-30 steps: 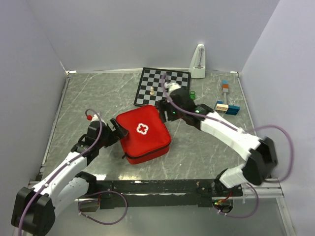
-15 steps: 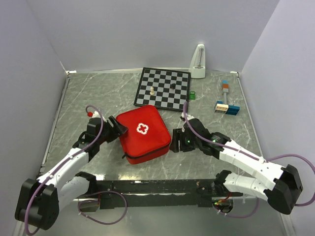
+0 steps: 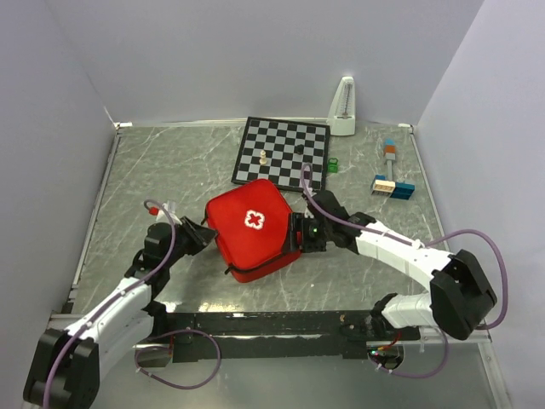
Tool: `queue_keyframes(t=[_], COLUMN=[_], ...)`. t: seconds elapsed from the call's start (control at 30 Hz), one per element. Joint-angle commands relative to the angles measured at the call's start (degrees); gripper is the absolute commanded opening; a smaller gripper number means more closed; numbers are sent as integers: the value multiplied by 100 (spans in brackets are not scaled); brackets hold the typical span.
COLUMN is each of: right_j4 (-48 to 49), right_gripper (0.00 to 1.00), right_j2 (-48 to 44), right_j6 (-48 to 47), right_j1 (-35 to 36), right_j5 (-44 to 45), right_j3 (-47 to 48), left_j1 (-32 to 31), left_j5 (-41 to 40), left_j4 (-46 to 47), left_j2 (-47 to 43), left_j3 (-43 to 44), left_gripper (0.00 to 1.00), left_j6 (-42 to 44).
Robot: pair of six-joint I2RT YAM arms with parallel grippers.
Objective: Organize the medicine kit
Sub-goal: Adjust the medicine box at the center of the board.
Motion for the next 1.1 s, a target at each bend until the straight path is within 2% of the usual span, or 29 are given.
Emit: queue_keyframes(t=[0.0,0.1,0.23,0.33,0.43,0.5,0.6,0.7,0.8,0.87,0.97,1.07], right_j4=[273,194,-69,-289,-464,-649,-790,-922,-1036,-1072,-1080,-1316], right_gripper=[73,72,72,72,71,71,69,65,58,57,56,57], right_j2=[305,595,920,545,-219,-615,-793,-452,137,419,840,1140], right_j6=[-450,-722,-942,-899,-750,-575,-110,418,858,1130,1412,1771], right_j1=[-362,-380,-380,-336,-30,418,1173,1850,2273,2571,2854,3021], right_j5=[119,224,618,961,1357,1663,1946,2376,2640,3000,3168,3221], right_j3=[513,847,1296,1236,928,814,804,1023,1383,1621,1902,2104], left_j1=[-286,-427,-506,-498,-498,-506,-507,-506,-507,-498,-498,-498], left_j5=[872,855,733,286,-137,-287,-507,-692,-701,-474,133,-206], left_j4=[335,292,-277,-1252,-2220,-2634,-2872,-2540,-1663,-1022,-308,-613], left_j2=[-503,-960,-1611,-2147,-2438,-2404,-2132,-1772,-1271,-771,142,576], left_j3=[-464,-710,-685,-229,429,791,1169,1311,1144,1135,1231,1573], left_gripper=[18,3,3,13,35,50,57,57,56,47,44,48], left_j6=[-268,-461,-515,-322,-181,-137,-233,-303,-330,-260,-23,171])
